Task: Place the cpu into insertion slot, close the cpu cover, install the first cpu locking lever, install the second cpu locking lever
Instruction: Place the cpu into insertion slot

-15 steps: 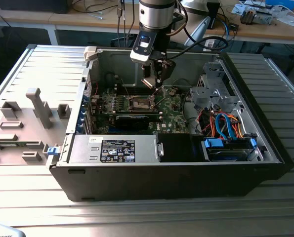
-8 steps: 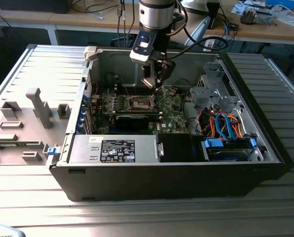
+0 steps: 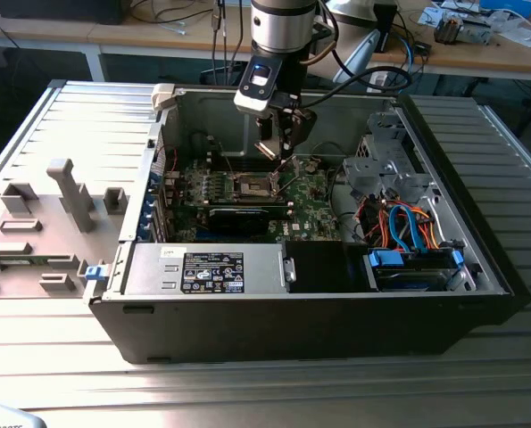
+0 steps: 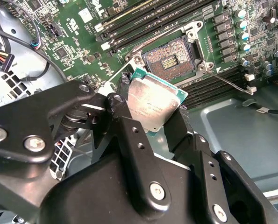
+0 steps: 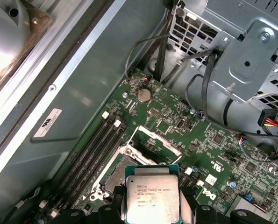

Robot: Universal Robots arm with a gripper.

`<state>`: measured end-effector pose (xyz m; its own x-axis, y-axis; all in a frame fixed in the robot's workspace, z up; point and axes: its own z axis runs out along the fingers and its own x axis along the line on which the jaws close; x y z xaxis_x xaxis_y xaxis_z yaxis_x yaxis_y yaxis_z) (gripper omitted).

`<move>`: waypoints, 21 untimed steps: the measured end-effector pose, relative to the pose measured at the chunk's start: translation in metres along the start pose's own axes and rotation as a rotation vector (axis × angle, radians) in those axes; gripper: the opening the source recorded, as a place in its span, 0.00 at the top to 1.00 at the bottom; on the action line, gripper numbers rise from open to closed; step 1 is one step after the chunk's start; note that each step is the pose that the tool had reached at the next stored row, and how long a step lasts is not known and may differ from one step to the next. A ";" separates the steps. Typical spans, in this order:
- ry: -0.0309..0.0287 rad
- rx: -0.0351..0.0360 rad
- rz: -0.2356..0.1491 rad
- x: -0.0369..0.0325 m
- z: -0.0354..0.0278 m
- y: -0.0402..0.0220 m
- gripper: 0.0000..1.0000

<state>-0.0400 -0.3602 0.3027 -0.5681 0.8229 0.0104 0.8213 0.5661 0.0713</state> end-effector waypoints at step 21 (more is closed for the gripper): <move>-0.0016 -0.0002 0.022 0.0000 0.0005 0.0000 0.45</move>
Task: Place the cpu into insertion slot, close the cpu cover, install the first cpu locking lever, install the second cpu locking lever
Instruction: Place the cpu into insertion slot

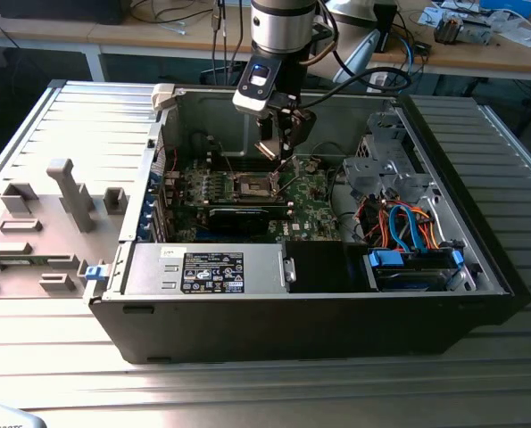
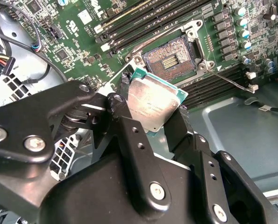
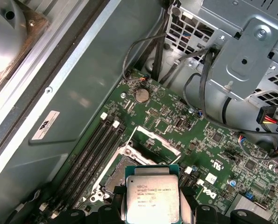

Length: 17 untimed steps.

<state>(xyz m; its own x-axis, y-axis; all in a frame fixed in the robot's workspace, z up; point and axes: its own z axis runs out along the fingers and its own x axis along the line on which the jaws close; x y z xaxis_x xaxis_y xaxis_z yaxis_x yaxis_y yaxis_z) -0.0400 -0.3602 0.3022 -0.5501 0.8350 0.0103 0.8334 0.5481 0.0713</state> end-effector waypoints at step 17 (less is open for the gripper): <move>-0.0009 -0.0001 0.013 0.0000 0.0003 0.0000 0.45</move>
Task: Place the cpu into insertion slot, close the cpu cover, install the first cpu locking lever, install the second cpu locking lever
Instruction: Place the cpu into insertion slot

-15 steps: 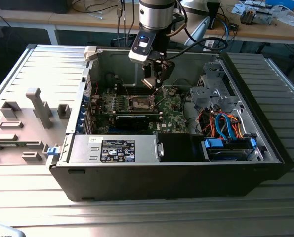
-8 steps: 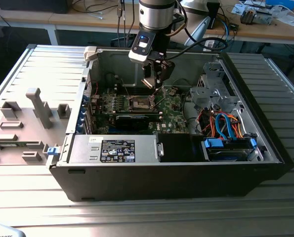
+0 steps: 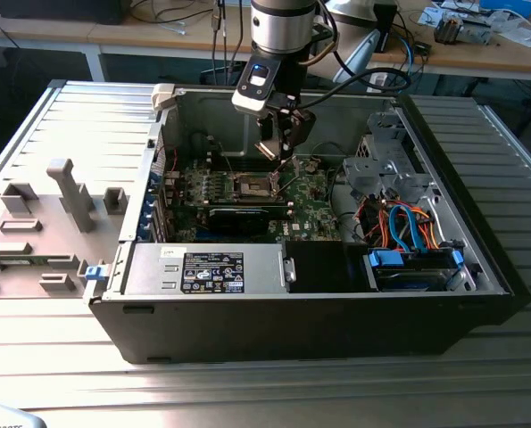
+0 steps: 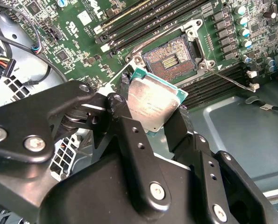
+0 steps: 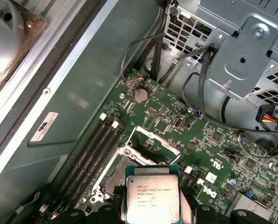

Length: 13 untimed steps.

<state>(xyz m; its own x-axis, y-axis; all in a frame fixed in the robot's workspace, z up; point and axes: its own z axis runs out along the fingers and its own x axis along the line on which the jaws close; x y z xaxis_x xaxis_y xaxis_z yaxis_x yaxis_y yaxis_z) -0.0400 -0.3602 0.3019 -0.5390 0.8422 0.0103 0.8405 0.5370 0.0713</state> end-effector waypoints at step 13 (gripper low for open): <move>-0.0007 -0.0001 0.010 0.0000 0.0002 0.0000 0.45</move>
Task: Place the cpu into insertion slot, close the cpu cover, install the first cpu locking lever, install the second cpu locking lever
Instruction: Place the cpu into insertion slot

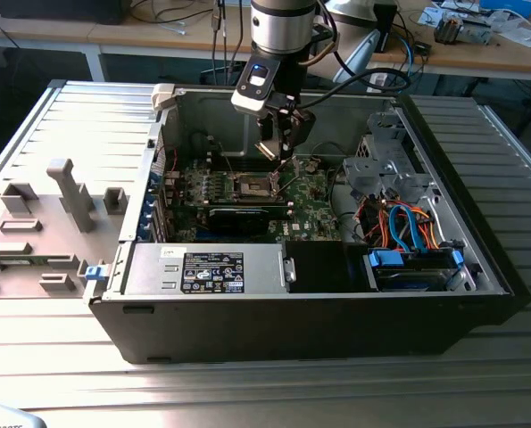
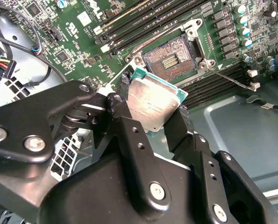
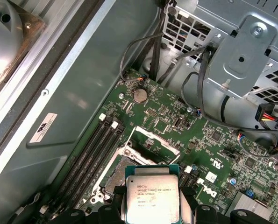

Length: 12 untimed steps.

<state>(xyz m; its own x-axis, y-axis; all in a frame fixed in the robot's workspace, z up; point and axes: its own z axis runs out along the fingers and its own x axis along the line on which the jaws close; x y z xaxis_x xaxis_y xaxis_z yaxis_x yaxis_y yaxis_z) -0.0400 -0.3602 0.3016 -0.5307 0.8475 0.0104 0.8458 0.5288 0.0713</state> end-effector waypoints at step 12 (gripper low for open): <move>-0.0006 -0.0001 0.008 0.0000 0.0002 0.0000 0.45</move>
<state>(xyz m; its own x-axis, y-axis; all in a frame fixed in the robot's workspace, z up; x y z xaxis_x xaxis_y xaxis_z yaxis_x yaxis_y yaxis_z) -0.0400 -0.3602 0.3015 -0.5239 0.8517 0.0103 0.8500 0.5219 0.0713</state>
